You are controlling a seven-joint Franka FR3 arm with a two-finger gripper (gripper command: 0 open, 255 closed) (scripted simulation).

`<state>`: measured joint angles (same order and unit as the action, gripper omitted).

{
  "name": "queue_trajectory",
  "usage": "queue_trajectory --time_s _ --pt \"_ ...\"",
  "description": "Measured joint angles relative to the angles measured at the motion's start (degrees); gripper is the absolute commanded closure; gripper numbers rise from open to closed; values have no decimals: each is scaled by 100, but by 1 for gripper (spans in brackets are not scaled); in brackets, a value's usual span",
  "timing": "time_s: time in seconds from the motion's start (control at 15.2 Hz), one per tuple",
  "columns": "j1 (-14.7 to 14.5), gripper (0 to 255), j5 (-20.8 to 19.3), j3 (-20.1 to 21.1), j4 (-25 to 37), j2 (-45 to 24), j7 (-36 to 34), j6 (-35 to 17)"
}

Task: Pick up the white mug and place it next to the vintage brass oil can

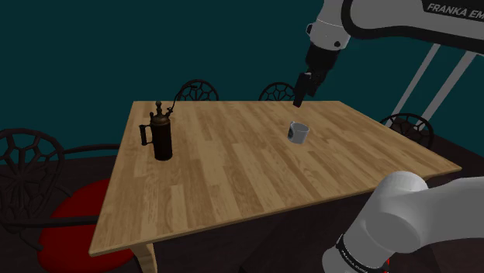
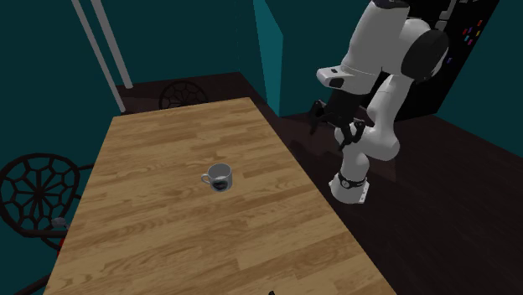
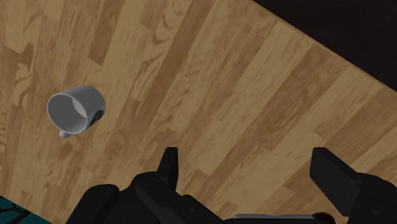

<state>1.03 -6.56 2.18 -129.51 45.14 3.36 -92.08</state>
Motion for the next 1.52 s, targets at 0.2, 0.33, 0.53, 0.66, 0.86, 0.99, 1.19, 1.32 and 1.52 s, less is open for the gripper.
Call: queue_trajectory --time_s 0.2,0.33,0.53,0.66,0.86,0.99,1.19,1.32,1.52 --pt "32 0 -53 -119 -95 -67 99 -162" --pt "82 0 -133 -304 -195 -157 259 -358" --pt "183 0 -291 -668 -401 -363 572 -792" --pt "248 0 -380 -896 -491 -492 775 -1027" --pt "304 0 -458 -1177 -596 -825 993 -1469" --pt "371 0 -530 -1456 -622 -1091 1243 -1780" --pt "419 0 -563 -1772 -611 -1490 1526 -2183" --pt "447 0 -557 -1993 -567 -1765 1740 -2425" --pt "468 0 -477 -2341 -402 -2288 2108 -2784"
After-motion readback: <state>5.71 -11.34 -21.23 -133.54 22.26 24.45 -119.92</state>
